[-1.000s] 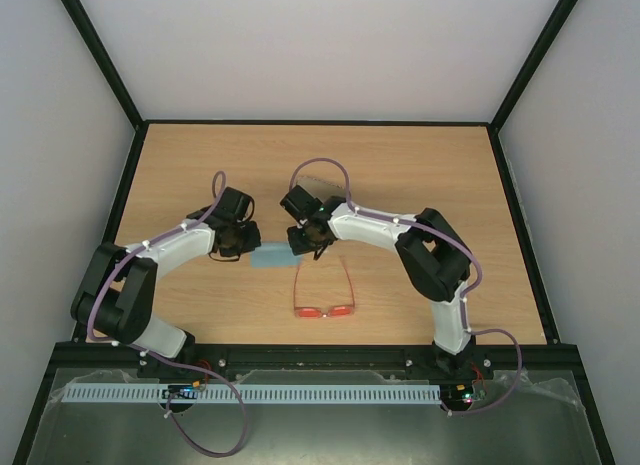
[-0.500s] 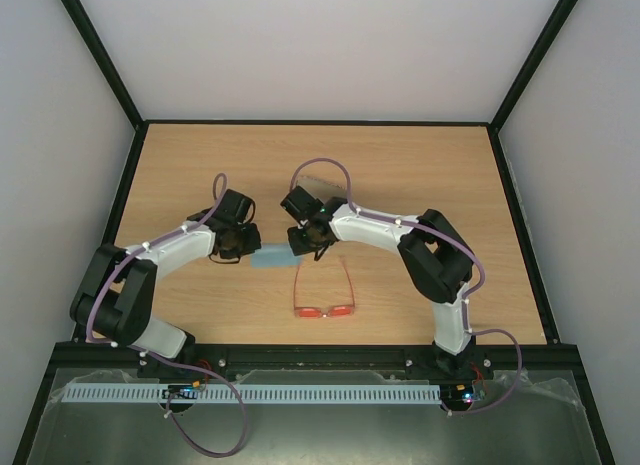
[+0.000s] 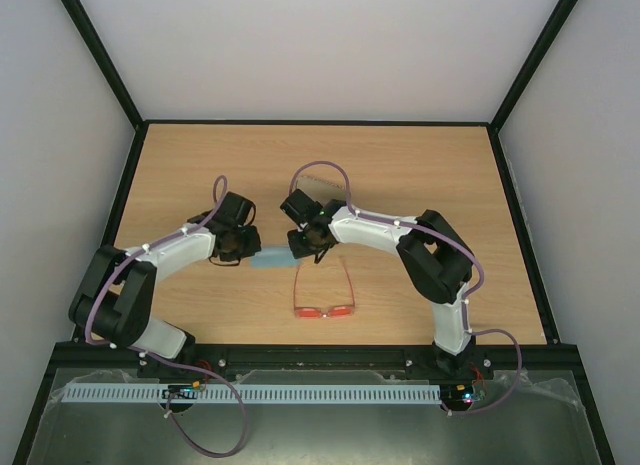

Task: Organize the sunglasses
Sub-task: Fold the glasses cleaning cloth at the center of the board.

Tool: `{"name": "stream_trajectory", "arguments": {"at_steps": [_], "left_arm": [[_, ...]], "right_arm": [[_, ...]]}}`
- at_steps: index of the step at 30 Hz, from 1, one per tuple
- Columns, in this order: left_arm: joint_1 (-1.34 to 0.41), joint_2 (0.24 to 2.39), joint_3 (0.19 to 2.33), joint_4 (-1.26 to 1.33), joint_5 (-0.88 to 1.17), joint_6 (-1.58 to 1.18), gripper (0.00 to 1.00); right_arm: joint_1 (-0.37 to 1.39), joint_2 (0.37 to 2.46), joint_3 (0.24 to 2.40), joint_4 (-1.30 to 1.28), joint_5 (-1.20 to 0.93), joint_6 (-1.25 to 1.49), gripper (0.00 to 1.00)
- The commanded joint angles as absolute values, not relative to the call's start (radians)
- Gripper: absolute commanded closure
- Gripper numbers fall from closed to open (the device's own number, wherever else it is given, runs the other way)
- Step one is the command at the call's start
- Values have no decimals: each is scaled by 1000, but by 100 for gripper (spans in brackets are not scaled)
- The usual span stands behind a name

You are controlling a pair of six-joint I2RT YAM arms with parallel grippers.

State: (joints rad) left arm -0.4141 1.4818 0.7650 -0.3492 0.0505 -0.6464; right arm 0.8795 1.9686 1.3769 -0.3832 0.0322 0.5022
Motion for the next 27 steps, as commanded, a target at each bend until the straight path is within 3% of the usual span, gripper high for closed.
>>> {"name": "stream_trajectory", "arguments": {"at_steps": [1, 6, 11, 20, 27], "left_arm": [[-426, 1449, 747, -349, 35, -661, 97], [-430, 1439, 739, -350, 35, -666, 94], [-433, 1432, 729, -352, 31, -670, 91], [-434, 1397, 732, -375, 23, -680, 89], [-434, 1364, 737, -395, 23, -692, 76]], "right_arm": [[890, 1939, 1357, -406, 37, 511, 99], [890, 1933, 1356, -408, 37, 512, 98], [891, 1925, 1344, -402, 34, 515, 85], [896, 1872, 1309, -402, 40, 517, 84], [896, 1818, 1266, -405, 56, 525, 79]]}}
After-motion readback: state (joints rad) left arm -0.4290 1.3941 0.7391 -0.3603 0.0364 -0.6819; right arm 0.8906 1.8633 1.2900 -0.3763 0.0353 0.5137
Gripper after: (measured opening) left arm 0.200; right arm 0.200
